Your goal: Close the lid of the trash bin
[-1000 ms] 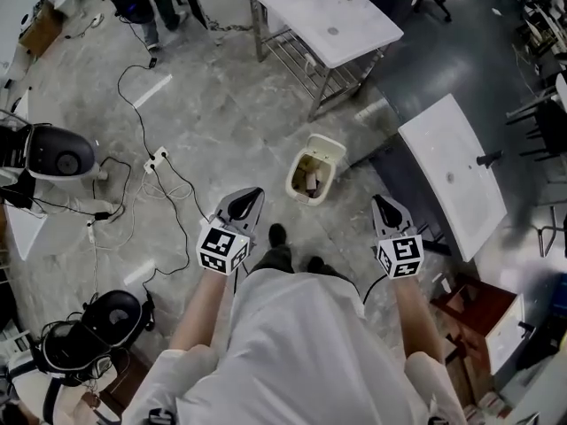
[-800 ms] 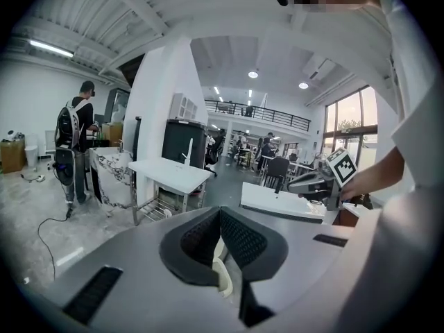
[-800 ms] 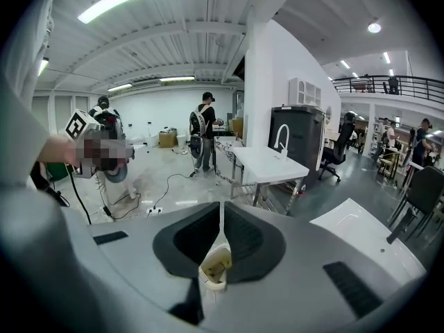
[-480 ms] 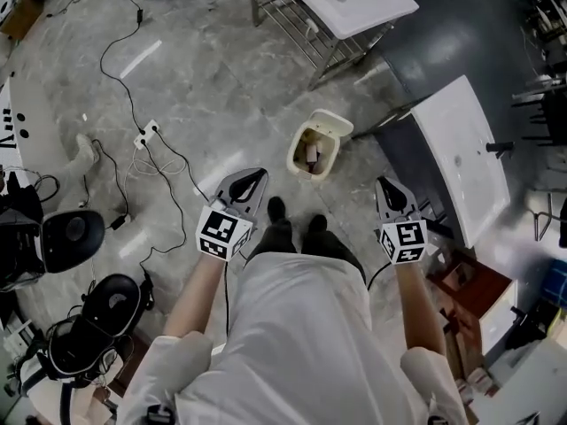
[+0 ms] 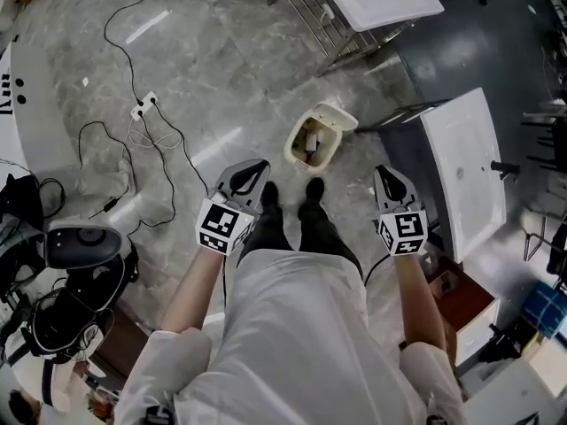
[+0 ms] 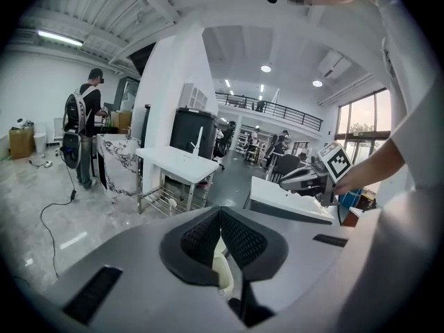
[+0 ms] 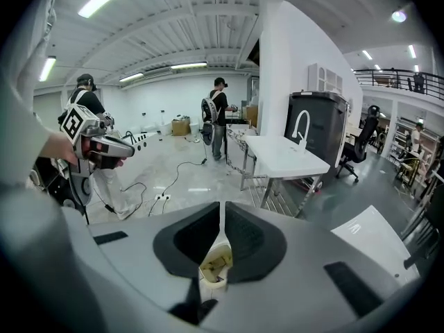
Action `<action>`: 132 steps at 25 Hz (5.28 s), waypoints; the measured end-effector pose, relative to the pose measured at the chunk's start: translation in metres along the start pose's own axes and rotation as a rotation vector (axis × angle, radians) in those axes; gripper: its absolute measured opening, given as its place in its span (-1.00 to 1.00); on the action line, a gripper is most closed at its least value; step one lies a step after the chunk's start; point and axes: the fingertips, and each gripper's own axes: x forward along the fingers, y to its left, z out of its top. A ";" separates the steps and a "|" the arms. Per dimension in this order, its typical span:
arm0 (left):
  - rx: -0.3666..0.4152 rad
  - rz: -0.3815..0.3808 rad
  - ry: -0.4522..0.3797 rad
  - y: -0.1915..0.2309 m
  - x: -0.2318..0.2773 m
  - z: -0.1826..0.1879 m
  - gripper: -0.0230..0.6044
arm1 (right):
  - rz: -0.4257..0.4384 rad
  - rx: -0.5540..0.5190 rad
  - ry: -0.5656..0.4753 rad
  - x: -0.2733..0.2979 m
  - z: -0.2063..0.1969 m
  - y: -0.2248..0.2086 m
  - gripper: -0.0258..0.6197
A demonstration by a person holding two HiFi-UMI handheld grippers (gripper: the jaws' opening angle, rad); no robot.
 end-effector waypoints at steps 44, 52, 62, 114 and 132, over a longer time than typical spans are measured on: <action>-0.210 0.212 0.139 -0.024 0.126 -0.115 -0.87 | 0.416 -0.218 0.388 0.265 -0.158 -0.077 -0.45; -0.261 0.246 0.144 -0.009 0.127 -0.142 -0.87 | 0.387 -0.242 0.490 0.299 -0.196 -0.084 -0.33; -0.294 0.230 0.163 -0.011 0.126 -0.165 -0.87 | 0.403 -0.267 0.494 0.290 -0.211 -0.063 -0.29; -0.368 0.127 0.282 -0.012 0.117 -0.302 -0.87 | 0.482 -0.213 0.673 0.295 -0.400 0.111 -0.29; -0.381 0.103 0.298 -0.013 0.130 -0.323 -0.87 | 0.409 -0.242 0.685 0.314 -0.434 0.124 -0.19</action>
